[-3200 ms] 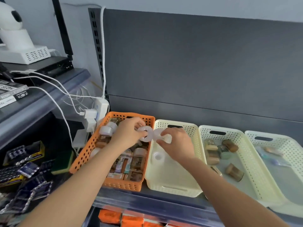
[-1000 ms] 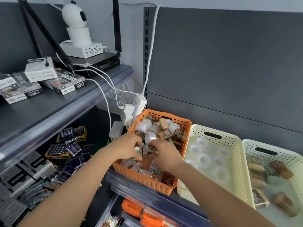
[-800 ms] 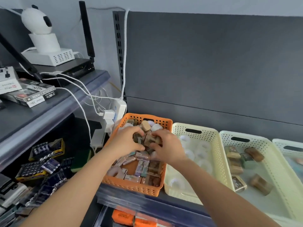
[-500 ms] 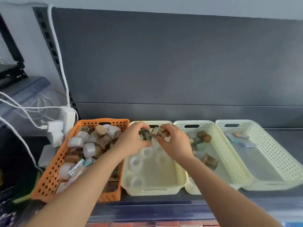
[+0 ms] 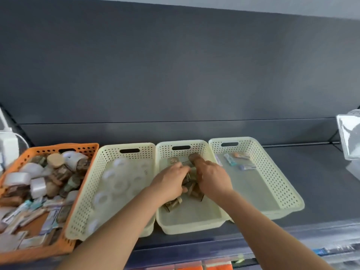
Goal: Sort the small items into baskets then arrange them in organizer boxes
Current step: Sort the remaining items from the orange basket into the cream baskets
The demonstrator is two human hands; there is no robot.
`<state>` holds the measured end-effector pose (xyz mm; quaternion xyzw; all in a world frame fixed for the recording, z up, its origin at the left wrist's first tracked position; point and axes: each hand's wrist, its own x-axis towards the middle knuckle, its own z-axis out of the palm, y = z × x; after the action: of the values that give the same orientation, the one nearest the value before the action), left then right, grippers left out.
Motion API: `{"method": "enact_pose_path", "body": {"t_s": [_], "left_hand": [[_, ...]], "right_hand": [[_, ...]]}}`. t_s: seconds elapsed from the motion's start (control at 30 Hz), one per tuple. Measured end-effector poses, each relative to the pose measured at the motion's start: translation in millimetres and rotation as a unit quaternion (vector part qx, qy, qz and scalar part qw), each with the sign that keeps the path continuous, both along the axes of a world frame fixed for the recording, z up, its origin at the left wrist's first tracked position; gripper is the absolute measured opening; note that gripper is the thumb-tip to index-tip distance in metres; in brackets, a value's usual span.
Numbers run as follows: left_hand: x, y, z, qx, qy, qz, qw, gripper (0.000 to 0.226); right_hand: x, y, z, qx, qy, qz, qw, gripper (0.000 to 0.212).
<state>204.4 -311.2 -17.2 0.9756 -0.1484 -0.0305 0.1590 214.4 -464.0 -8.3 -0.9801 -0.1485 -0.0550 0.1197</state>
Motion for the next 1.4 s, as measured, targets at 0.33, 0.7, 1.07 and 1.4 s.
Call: {"method": "enact_pose_path", "body": {"t_s": [0.33,0.7,1.07,1.4], "left_hand": [[-12,7,2,0.016,-0.011,0.05,0.999,0.065],[-72,90,43,0.022,-0.124,0.192,0.973,0.032],[-158,248,50,0.127,-0.002,0.36,0.924,0.013],[-157,311,14,0.14,0.037,0.317,0.937,0.025]], "right_hand": [[14,2,-10,-0.022,-0.01,0.075,0.997,0.02],[-6,96,16,0.082,-0.012,0.229,0.97,0.023],[-64,247,29,0.074,0.028,0.395,0.915,0.02],[-78,338,2,-0.147,0.061,0.353,0.922,0.02]]}}
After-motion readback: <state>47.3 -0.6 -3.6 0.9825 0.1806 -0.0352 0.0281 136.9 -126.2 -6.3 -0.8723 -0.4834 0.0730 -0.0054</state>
